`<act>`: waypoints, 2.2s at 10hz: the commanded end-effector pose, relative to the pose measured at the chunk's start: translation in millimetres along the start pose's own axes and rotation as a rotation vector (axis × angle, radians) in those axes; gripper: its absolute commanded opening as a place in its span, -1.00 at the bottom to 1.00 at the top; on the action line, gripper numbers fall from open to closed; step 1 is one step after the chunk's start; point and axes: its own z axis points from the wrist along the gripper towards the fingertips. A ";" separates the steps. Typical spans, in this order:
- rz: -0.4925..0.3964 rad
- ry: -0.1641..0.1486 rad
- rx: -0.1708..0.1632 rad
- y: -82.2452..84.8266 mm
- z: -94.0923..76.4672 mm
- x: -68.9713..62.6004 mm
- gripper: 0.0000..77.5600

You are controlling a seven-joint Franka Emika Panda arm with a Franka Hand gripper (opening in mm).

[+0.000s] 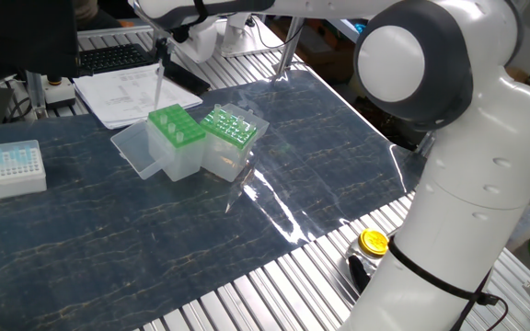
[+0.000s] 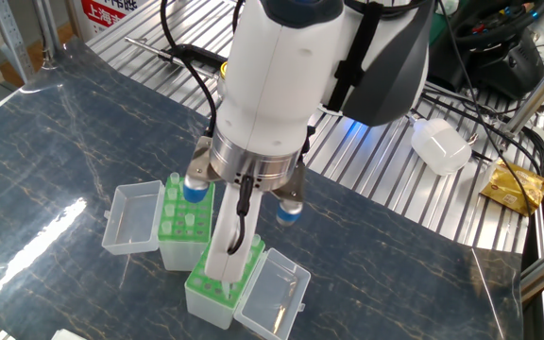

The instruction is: Transfer all large pipette tips from one holder to another

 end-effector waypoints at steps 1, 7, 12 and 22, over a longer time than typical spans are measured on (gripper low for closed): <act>-0.035 -0.006 0.001 -9.1 10.6 -2.8 -0.97; -0.018 0.009 0.019 -14.3 18.3 -1.0 -0.97; -0.008 0.014 0.030 -13.5 20.0 -0.4 -0.97; -0.008 0.014 0.030 -13.5 20.0 -0.4 1.00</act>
